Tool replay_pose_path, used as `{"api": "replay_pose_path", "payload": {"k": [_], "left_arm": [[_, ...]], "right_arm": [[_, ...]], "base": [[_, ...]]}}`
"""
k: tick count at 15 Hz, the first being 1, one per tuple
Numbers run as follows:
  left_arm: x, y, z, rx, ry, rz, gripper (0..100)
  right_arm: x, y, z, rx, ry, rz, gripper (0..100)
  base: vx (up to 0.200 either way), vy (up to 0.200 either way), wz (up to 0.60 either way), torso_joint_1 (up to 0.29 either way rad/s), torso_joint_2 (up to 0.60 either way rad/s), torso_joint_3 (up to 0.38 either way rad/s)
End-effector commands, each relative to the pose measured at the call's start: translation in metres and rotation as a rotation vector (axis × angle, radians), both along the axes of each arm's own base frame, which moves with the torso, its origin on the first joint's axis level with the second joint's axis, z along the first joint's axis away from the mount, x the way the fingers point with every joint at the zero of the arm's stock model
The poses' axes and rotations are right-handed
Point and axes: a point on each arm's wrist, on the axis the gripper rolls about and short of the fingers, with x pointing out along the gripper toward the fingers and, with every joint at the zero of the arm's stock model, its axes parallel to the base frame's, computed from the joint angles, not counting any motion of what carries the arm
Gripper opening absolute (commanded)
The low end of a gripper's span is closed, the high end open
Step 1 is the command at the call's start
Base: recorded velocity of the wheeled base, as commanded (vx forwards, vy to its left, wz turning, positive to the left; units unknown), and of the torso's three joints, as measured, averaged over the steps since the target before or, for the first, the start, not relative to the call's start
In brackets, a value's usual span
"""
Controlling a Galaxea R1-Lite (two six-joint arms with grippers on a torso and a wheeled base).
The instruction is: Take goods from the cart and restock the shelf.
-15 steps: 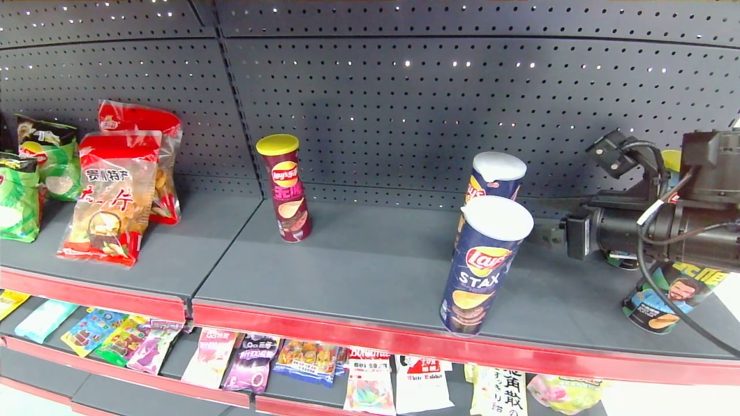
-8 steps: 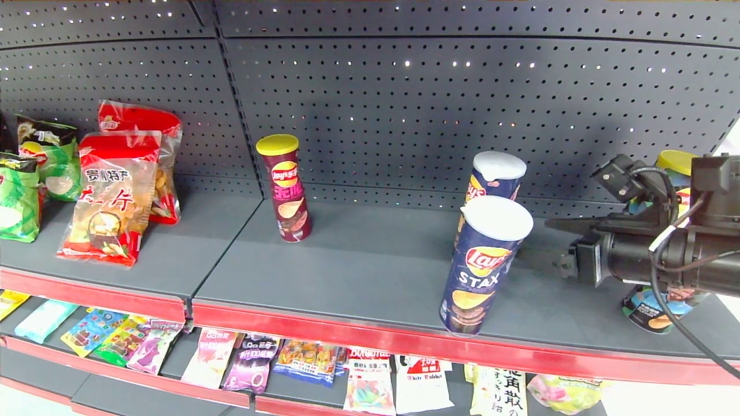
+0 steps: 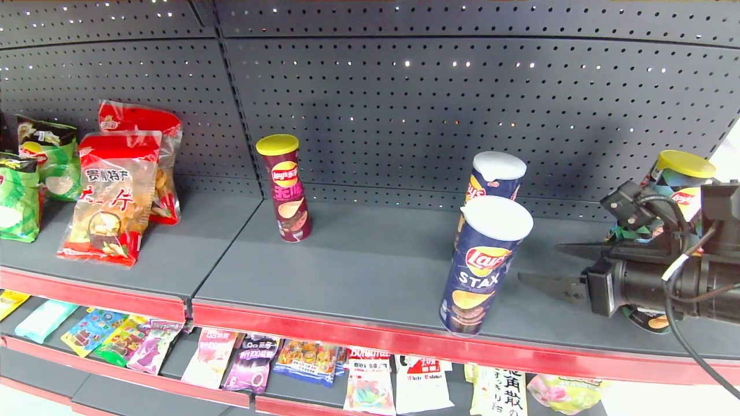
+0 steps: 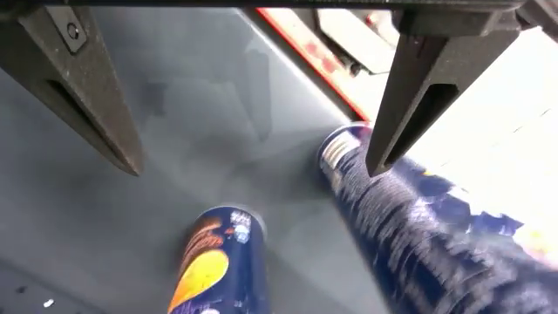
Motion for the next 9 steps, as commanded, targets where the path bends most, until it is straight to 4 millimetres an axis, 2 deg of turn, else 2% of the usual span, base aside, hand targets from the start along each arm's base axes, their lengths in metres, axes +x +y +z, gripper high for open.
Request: {"api": "replay_pose_path", "payload": {"k": [1,5,9], "left_arm": [[0.000,0.000,0.000,0.000,0.000,0.000,100],[0.000,0.000,0.000,0.000,0.000,0.002,100],[0.000,0.000,0.000,0.000,0.001,0.002,100]], "right_arm": [[-0.004,0.000,0.000,0.005,-0.003,0.008,100],[-0.023,-0.002,-0.003,0.061,0.011,0.115,100],[-0.023,0.002,-0.001,0.096,0.005,0.201,100]], "base": [[0.000,0.000,0.00,0.000,0.00,0.000],[0.000,0.000,0.00,0.000,0.00,0.000],[0.000,0.000,0.00,0.000,0.00,0.000]]}}
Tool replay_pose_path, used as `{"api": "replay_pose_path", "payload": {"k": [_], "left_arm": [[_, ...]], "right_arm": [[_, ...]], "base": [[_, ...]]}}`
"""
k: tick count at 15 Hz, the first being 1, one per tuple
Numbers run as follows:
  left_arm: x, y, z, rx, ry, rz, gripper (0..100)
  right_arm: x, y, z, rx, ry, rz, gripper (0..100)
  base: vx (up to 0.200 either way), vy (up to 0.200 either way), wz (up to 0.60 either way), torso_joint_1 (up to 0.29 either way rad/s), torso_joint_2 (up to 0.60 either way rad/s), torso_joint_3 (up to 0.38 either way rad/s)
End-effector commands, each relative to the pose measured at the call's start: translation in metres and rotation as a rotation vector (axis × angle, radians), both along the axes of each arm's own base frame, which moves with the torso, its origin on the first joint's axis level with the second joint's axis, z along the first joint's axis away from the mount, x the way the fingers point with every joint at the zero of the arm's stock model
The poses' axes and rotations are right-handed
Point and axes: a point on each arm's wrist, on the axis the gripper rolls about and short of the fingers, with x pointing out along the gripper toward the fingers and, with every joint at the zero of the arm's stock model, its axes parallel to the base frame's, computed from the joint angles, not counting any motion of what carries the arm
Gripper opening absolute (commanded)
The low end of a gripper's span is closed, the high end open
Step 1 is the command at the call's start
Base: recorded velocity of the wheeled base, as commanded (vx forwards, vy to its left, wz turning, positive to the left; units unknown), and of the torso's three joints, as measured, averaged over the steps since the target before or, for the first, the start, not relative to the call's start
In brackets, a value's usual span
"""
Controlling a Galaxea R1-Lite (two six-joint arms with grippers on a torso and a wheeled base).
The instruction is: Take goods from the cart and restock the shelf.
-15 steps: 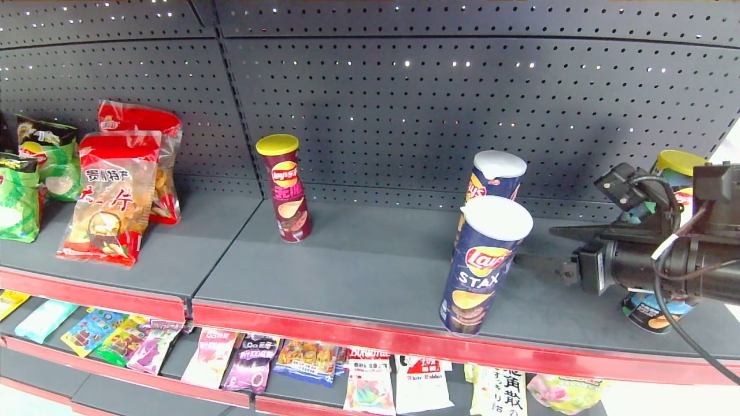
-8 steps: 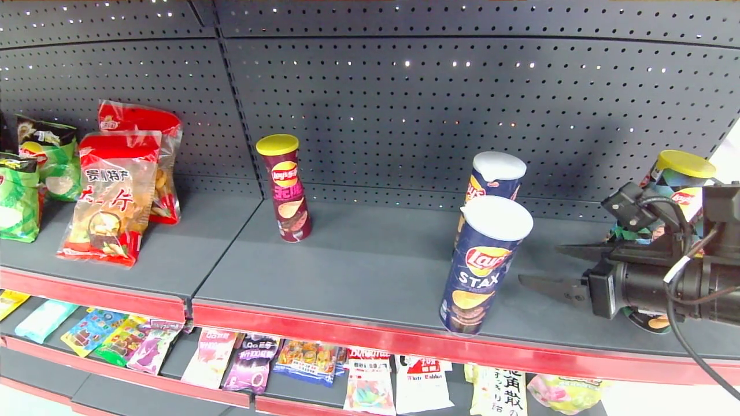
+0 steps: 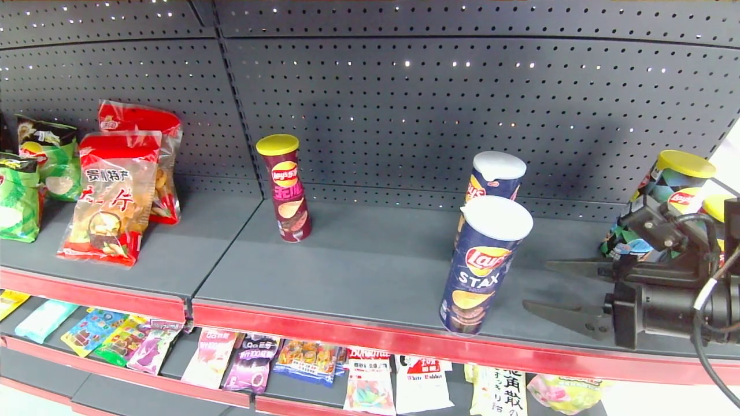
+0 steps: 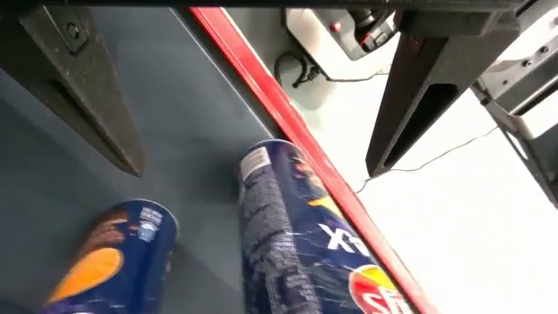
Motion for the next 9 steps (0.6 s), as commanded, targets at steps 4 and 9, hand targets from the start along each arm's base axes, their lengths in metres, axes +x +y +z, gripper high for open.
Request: {"api": "replay_pose_path", "payload": {"k": [4,9], "left_arm": [[0.000,0.000,0.000,0.000,-0.001,0.001,100],[0.000,0.000,0.000,0.000,-0.001,0.001,100]], "right_arm": [[0.006,0.019,-0.002,0.007,-0.026,0.109,100],[0.013,0.031,-0.001,0.027,-0.076,0.166,100]], "base": [[0.000,0.000,0.00,0.000,0.00,0.000],[0.000,0.000,0.00,0.000,0.00,0.000]]}}
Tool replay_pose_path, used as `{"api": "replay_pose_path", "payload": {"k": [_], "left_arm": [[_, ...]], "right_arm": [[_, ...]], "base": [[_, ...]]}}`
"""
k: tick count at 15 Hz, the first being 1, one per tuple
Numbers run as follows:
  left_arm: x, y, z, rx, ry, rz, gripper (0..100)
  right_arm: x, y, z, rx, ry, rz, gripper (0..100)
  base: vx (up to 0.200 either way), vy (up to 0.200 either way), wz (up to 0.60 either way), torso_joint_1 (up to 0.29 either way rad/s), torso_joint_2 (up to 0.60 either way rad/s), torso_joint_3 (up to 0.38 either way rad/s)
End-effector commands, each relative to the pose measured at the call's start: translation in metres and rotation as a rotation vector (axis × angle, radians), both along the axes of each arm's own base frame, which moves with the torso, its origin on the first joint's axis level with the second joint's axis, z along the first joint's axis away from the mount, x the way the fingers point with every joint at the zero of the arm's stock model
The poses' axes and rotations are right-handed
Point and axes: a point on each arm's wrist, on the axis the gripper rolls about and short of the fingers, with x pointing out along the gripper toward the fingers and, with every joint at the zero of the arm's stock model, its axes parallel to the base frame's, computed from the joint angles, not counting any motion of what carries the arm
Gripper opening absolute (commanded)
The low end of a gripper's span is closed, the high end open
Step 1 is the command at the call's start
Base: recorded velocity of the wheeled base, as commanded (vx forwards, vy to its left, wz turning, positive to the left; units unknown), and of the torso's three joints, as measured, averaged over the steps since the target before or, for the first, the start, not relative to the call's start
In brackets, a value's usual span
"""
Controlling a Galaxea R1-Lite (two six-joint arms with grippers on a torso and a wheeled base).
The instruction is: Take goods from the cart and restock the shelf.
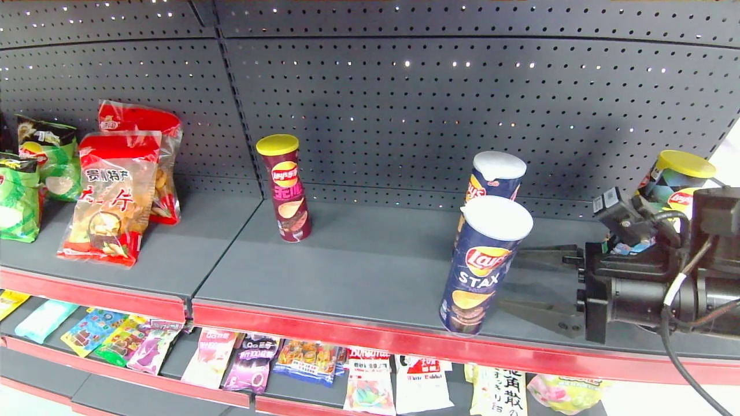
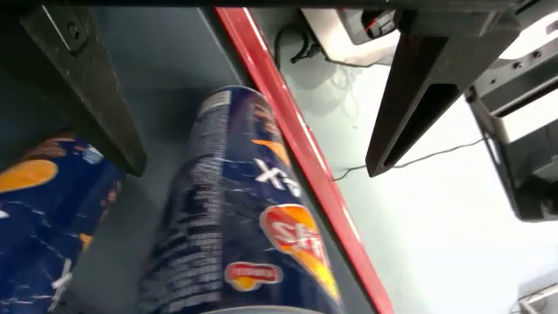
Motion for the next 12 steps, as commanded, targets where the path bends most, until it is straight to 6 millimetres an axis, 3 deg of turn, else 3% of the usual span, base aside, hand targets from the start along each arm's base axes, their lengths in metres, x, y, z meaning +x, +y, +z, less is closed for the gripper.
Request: {"api": "replay_pose_path", "payload": {"k": [1,12], "left_arm": [[0.000,0.000,0.000,0.000,-0.001,0.002,100],[0.000,0.000,0.000,0.000,0.001,0.000,100]], "right_arm": [[0.001,0.004,-0.003,-0.004,0.012,0.015,100],[0.021,0.017,-0.003,-0.015,-0.003,0.049,100]], "base": [[0.000,0.000,0.00,0.000,0.00,0.000],[0.000,0.000,0.00,0.000,0.00,0.000]]}}
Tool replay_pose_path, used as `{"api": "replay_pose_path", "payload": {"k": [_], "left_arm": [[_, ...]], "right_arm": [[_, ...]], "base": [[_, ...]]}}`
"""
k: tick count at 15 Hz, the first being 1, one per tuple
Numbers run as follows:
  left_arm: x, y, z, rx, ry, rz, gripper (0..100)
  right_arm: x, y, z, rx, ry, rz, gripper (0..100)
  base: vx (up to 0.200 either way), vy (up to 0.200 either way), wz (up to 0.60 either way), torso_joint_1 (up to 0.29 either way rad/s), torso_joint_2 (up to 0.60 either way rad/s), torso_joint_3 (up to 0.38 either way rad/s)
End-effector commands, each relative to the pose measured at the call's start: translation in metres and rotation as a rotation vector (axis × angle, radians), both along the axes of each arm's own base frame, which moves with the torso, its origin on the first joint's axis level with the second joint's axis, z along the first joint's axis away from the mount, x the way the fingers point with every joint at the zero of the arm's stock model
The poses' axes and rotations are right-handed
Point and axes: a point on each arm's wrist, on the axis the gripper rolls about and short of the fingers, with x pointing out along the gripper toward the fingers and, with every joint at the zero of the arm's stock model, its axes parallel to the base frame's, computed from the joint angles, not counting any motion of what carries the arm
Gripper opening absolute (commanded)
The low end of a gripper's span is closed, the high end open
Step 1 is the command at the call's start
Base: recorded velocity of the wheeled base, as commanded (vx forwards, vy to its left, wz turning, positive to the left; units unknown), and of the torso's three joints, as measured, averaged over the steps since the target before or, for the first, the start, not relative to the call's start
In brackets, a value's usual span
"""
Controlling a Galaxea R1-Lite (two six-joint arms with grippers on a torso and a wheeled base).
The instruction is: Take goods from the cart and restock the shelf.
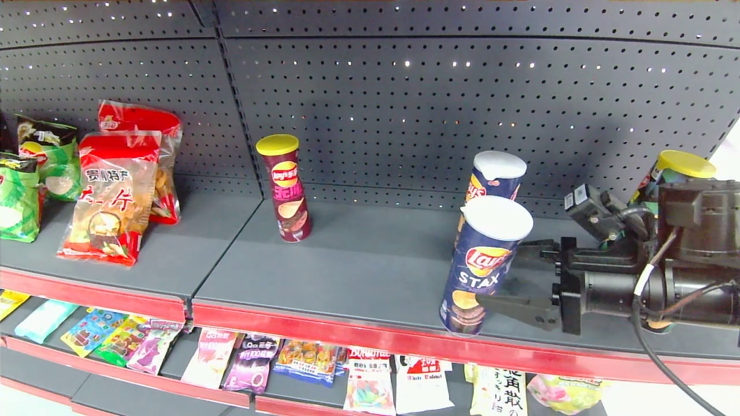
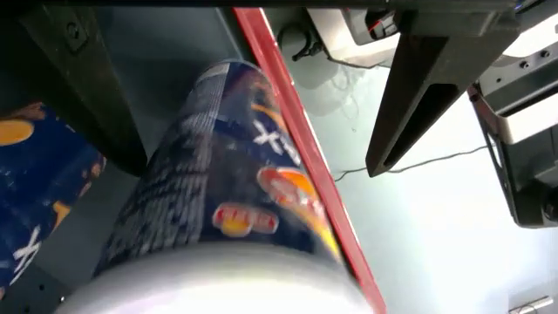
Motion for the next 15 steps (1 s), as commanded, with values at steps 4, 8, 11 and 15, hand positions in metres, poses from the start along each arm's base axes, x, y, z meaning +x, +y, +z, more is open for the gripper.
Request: {"api": "replay_pose_path", "payload": {"k": [4,8,11,15], "left_arm": [[0.000,0.000,0.000,0.000,0.000,0.001,100],[0.000,0.000,0.000,0.000,0.000,0.001,100],[0.000,0.000,0.000,0.000,0.001,0.001,100],[0.000,0.000,0.000,0.000,0.001,-0.001,100]], "right_arm": [[0.012,0.008,-0.001,-0.002,0.006,0.013,100],[0.019,0.016,-0.005,-0.007,0.018,0.032,100],[0.026,0.018,-0.004,-0.006,0.013,0.031,100],[0.028,0.019,-0.005,-0.006,0.014,0.031,100]], "base": [[0.000,0.000,0.00,0.000,0.00,0.000],[0.000,0.000,0.00,0.000,0.00,0.000],[0.000,0.000,0.00,0.000,0.00,0.000],[0.000,0.000,0.00,0.000,0.00,0.000]]}}
